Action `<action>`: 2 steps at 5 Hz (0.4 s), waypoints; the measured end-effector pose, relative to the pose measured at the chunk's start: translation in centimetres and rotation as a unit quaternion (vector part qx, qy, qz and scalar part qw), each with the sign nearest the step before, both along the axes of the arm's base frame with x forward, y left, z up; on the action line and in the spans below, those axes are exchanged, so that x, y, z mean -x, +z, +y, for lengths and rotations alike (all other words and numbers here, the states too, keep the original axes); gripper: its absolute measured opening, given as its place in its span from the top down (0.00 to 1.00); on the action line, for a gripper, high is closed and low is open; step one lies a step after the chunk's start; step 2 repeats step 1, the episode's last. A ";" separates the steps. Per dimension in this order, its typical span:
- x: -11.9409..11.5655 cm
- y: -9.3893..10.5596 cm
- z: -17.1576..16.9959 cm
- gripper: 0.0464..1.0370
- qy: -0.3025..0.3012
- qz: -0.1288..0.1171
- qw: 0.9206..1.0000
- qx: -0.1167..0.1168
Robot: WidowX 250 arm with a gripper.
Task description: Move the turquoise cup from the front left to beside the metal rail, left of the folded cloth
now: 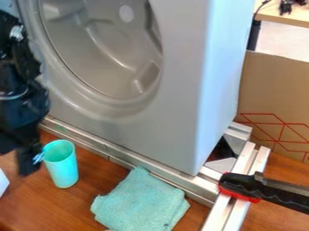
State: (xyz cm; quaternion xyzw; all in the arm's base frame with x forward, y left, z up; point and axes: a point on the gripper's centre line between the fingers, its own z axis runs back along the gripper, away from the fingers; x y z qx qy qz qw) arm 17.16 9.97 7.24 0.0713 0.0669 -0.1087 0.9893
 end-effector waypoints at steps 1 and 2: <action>4.3 0.3 1.0 0.03 0.014 0.037 0.999 0.014; 4.3 0.3 1.0 0.03 0.014 0.037 0.999 0.014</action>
